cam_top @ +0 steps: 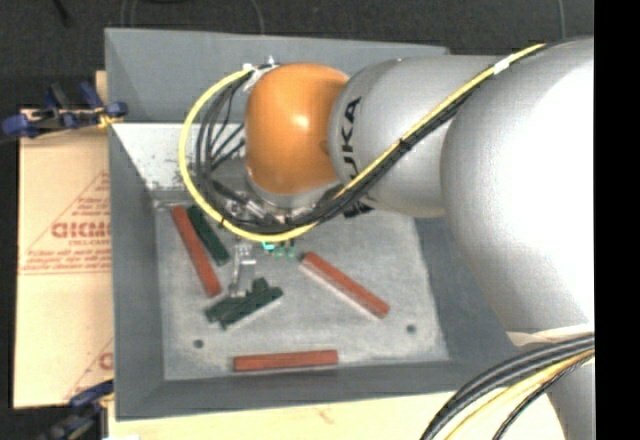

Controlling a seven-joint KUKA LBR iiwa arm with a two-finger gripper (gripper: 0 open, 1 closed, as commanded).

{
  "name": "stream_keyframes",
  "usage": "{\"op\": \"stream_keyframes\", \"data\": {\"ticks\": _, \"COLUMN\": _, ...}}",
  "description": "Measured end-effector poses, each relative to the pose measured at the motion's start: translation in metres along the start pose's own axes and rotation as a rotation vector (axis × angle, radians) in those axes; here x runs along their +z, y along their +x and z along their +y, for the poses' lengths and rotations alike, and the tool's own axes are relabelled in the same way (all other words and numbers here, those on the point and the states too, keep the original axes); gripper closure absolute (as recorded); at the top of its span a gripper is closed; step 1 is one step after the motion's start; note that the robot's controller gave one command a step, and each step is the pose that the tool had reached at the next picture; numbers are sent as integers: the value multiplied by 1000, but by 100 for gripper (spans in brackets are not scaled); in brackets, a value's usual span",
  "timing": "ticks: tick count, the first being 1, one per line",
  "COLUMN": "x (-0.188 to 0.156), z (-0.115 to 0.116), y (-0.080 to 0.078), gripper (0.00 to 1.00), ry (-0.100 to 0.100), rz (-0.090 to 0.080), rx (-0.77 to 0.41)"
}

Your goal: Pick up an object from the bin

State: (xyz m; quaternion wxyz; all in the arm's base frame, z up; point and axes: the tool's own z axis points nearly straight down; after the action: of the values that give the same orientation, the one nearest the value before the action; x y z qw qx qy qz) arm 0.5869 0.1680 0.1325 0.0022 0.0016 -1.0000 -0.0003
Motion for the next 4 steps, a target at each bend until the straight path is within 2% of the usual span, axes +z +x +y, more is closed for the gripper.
{"op": "stream_keyframes", "data": {"ticks": 1, "x": -5, "z": -1, "y": -2, "gripper": 0, "ry": -1, "rz": -8, "rx": 4}}
{"op": "stream_keyframes", "data": {"ticks": 2, "x": 28, "z": -7, "y": 18, "gripper": 0, "ry": 1, "rz": -11, "rx": -263}}
{"op": "stream_keyframes", "data": {"ticks": 3, "x": 64, "z": -25, "y": 49, "gripper": 0, "ry": 1, "rz": -2, "rx": -486}}
{"op": "stream_keyframes", "data": {"ticks": 4, "x": 43, "z": -10, "y": 46, "gripper": 0, "ry": 3, "rz": -5, "rx": -627}}
